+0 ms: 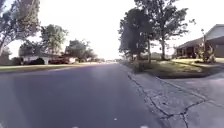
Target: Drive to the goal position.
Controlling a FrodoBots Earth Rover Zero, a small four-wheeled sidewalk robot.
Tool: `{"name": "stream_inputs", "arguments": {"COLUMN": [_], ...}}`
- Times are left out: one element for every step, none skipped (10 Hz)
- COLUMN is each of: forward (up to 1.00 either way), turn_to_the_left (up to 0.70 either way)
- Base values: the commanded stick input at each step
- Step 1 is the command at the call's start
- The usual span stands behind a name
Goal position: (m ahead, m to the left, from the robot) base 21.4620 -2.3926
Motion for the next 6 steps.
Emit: {"name": "stream_inputs", "arguments": {"forward": [1.00, 1.00, 1.00, 1.00, 1.00, 1.00], "turn_to_the_left": [0.00, 0.00, 0.00, 0.00, -0.12, -0.23]}}
